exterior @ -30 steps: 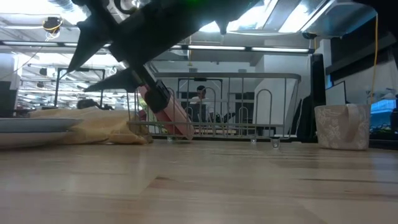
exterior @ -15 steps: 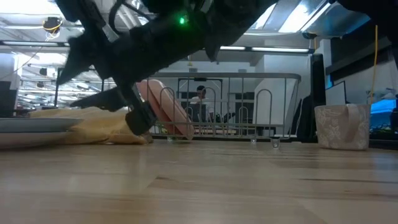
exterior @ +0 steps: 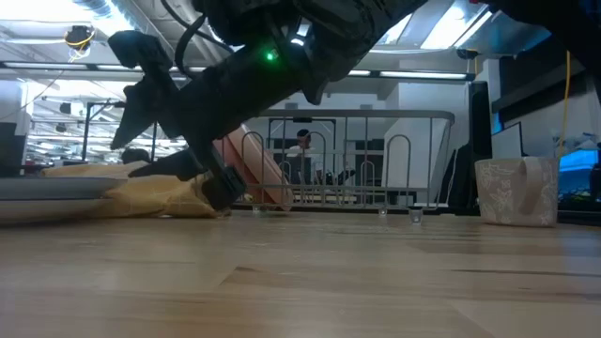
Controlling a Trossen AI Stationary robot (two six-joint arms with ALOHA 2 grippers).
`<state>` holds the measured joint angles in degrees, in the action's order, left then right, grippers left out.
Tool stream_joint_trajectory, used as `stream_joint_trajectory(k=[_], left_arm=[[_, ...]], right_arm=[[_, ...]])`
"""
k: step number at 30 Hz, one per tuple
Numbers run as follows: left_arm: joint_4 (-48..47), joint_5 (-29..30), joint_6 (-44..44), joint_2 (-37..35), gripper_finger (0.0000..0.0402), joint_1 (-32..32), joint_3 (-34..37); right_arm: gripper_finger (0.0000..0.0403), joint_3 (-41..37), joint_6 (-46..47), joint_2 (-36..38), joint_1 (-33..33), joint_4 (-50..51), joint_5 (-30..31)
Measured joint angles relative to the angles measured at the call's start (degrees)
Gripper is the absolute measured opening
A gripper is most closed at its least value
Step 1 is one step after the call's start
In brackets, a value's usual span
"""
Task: Sort dishes
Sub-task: Put the white patterned plate in the dish rack
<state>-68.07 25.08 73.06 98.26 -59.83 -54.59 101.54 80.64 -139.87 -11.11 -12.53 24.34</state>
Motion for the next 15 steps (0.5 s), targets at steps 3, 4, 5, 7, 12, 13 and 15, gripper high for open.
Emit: stream_joint_trajectory(k=[3,4,5,7,12,13,15], left_arm=[[0.0,0.5,0.0,0.0,0.0136,0.0,0.0],[0.0,0.7,0.0,0.0,0.0136,0.0,0.0],[0.0,1.0,0.0,0.0,0.0136,0.0,0.0],[0.0,1.9,0.0,0.0,0.0136,0.0,0.0],[-0.4,4.0,0.0,0.0,0.0136,0.0,0.0],[-0.4,4.4,0.0,0.0,0.0136,0.0,0.0],[-0.4,5.0,0.0,0.0,0.0136,0.1,0.0]], right_arm=[[0.0153,0.0,0.5,0.0,0.4,0.9,-0.2],[0.0153,0.0,0.5,0.0,0.6,1.0,-0.3],[0.0153,0.0,0.6,0.0,0.7,1.1,-0.4],[0.0153,0.0,1.7,0.0,0.7,1.1,-0.3],[0.0153,0.0,2.1,0.0,0.7,0.7,0.0],[0.0153,0.0,2.1,-0.4,0.7,0.3,0.0],[0.0153,1.5,2.5,-1.8,0.7,-0.5,-0.6]])
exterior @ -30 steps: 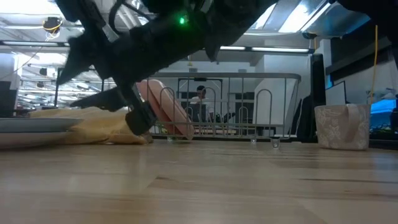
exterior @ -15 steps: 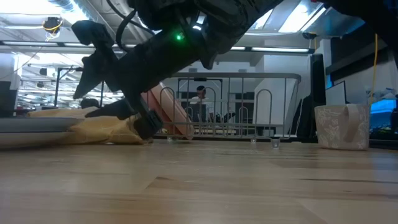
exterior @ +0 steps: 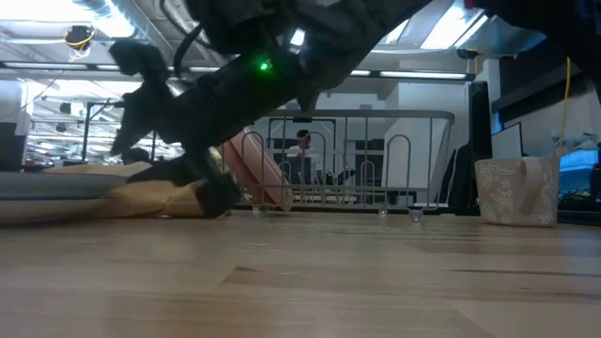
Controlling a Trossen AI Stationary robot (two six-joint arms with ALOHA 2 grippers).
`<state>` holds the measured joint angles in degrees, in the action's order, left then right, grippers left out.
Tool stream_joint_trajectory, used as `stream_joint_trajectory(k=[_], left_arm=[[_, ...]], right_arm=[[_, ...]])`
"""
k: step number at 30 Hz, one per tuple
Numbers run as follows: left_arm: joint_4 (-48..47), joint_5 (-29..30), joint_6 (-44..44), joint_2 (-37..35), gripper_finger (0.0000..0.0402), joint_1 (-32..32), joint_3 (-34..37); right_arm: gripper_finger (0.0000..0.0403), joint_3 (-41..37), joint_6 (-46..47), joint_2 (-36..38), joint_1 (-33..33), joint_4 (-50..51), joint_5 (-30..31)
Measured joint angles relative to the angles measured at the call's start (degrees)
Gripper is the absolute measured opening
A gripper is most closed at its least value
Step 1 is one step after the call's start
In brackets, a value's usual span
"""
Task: Sort dishes
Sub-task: Put the white patterned plate in the dish rack
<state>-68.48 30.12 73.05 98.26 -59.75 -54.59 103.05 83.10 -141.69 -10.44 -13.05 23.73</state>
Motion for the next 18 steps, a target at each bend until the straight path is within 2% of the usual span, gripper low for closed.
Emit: stream_joint_trajectory(k=[3,8,18], left_arm=[[0.1,0.1,0.0,0.0,0.0136,0.6,0.0],[0.7,0.1,0.0,0.0,0.0136,1.4,0.3],[4.0,0.3,0.5,0.0,0.0136,1.6,4.1]], right_arm=[[0.0153,5.6,1.8,-4.5,0.0,-0.4,-3.1],[0.0153,14.9,2.1,-10.3,0.0,-0.2,-3.3],[0.0151,18.3,2.1,-10.9,0.5,6.7,-3.7]])
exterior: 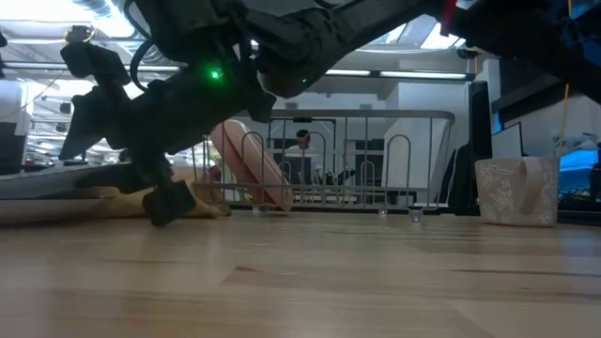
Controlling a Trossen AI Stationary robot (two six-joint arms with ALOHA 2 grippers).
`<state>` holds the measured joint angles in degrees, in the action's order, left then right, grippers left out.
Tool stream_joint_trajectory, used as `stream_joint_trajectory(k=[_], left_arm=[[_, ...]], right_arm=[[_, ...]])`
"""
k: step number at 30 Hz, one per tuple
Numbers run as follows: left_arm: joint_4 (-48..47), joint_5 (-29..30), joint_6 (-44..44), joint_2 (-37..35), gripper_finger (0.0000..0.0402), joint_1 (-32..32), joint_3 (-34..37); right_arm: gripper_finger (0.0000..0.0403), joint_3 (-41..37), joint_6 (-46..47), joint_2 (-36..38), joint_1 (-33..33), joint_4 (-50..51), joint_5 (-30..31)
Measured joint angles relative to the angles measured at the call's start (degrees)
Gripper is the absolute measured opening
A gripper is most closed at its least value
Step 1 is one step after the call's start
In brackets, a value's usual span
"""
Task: Sort dishes
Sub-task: Put the white patterned plate in the dish rack
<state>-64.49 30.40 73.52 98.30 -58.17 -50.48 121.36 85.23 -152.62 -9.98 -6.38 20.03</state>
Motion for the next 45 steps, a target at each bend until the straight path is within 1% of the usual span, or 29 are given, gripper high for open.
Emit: stream_joint_trajectory(k=[2,4,11,13,15,19,23,28,32,36,39,41,45], left_arm=[[0.1,0.0,0.8,0.0,0.0136,0.0,0.4],[0.3,0.0,1.0,0.0,0.0136,0.0,0.4],[0.9,0.0,1.0,0.0,0.0136,0.0,0.4],[0.8,0.0,1.0,0.0,0.0136,0.0,0.4],[0.6,0.0,1.4,0.0,0.0136,0.0,0.4],[0.4,-0.2,1.3,0.0,0.0136,0.0,-0.2],[-1.6,-0.7,1.1,0.0,0.0136,0.0,-3.1],[-9.4,-0.8,1.1,0.0,0.0136,-0.6,-10.0],[-17.7,-0.8,1.7,0.0,0.0136,-1.9,-16.9],[-25.9,-0.8,4.3,-0.1,0.0136,-3.4,-24.2],[-24.7,-0.2,3.8,-1.3,0.0136,-4.8,-27.3],[-25.3,0.1,5.0,-2.0,0.0136,-5.5,-29.3],[-25.5,1.8,7.6,-3.0,0.0136,-7.3,-30.9]], right_arm=[[0.0141,0.0,0.0,0.0,0.0,0.2,0.3],[0.0122,0.0,-0.1,0.0,0.0,0.3,0.7],[0.0029,-0.1,-1.8,0.0,-0.1,0.1,2.7],[0.0016,-0.1,-3.3,0.0,-0.1,0.2,3.3],[0.0017,-0.1,-4.0,0.0,-0.2,0.0,4.2],[0.0030,-0.1,-5.5,0.0,-0.2,-0.1,4.4],[0.0019,-0.1,-9.0,0.0,-0.2,-0.3,4.5],[0.0016,-0.2,-13.2,-0.1,-0.2,-2.6,5.1],[0.0018,1.3,-13.7,-0.3,-0.2,-1.1,5.4],[0.0019,2.4,-15.5,-0.3,-0.3,-0.5,6.2],[0.0017,2.7,-16.7,-0.3,-0.6,0.4,7.4],[0.0017,2.8,-17.9,0.3,-0.6,1.8,7.9],[0.0017,2.8,-20.0,1.4,-0.8,3.7,9.5]])
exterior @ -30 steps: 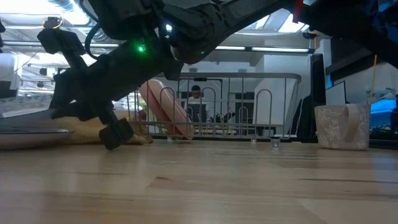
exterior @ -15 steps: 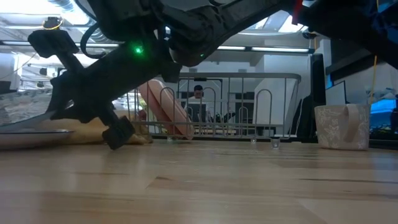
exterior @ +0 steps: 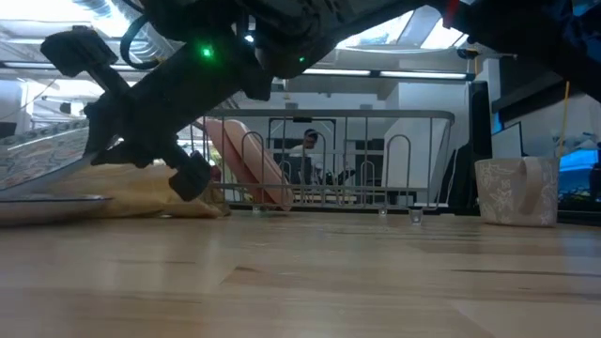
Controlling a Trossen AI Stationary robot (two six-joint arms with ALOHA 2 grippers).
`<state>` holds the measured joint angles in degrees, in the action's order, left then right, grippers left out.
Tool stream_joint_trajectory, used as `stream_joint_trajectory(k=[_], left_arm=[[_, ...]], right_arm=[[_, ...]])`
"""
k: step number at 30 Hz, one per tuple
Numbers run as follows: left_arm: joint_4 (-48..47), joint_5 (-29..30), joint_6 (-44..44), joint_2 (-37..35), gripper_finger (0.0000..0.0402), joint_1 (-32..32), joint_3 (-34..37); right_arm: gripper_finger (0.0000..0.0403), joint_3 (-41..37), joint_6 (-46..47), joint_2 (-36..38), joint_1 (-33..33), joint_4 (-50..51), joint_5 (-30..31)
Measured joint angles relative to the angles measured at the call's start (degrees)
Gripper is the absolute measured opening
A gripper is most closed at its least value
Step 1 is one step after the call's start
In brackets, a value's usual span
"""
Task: Sort dishes
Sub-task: Put the white patterned plate in the dish rack
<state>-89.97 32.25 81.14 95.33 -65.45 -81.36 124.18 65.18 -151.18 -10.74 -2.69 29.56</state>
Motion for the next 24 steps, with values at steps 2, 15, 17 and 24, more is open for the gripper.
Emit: stream_joint_trajectory(k=[2,15,17,24], left_arm=[[-0.2,0.8,1.4,-0.5,0.0136,-0.8,-0.2],[-0.1,1.5,5.5,-0.7,0.0136,-2.9,-0.2],[0.0,1.5,5.5,-0.7,0.0136,-2.9,-0.2],[0.0,3.4,5.5,-0.7,0.0136,-2.9,-0.2]], right_arm=[[0.0017,0.0,-0.1,0.0,-0.1,0.0,0.1],[0.0017,0.2,-3.0,1.5,-0.9,4.4,0.4],[0.0017,0.2,-4.6,2.2,-0.9,5.3,0.4],[0.0017,0.2,-9.2,7.3,-0.9,12.2,1.0]])
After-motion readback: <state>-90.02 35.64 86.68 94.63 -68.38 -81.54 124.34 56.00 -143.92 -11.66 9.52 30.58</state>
